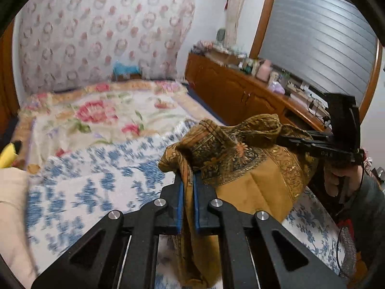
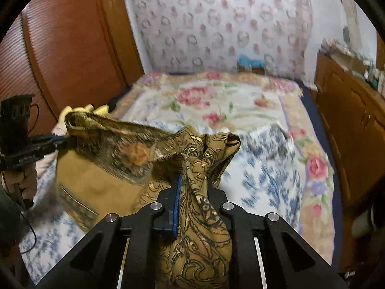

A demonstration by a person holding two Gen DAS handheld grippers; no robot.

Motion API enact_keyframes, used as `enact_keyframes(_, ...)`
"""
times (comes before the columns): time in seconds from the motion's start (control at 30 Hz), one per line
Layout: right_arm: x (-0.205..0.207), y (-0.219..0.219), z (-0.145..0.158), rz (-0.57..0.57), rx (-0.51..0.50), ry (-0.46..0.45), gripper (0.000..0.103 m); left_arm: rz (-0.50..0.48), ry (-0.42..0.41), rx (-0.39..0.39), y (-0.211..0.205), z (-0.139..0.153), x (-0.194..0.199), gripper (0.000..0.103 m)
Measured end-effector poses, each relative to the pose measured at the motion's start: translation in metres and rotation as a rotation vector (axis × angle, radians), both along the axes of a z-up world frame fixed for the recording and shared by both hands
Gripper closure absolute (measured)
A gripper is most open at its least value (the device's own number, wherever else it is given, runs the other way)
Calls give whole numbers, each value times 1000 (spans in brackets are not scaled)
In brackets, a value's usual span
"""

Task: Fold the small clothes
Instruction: 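Carry the folded shirt with both grippers onto the yellow plush toy by the wardrobe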

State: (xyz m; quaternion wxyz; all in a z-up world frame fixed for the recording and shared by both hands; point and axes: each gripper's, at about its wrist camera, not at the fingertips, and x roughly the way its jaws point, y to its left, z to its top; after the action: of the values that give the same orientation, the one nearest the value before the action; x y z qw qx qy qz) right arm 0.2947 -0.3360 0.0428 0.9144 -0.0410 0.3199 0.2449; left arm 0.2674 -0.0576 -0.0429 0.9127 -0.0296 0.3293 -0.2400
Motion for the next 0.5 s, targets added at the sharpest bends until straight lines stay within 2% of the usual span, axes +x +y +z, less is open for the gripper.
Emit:
enact_keyframes(0.2, -32, 52, 34, 116, -15, -113, 87, 122, -103, -31, 61, 28, -56, 96)
enact_keyframes(0.27, -37, 75, 44, 168, -21, -138, 87, 187, -127, -49, 95, 34, -75, 95)
enact_keyframes(0.43, -29, 153, 60, 306, -59, -174, 87, 349, -169, -48, 165, 37, -104, 96)
enact_keyframes(0.5, -19, 189, 61, 358, -114, -175, 87, 398, -169, -49, 186, 32, -113, 95)
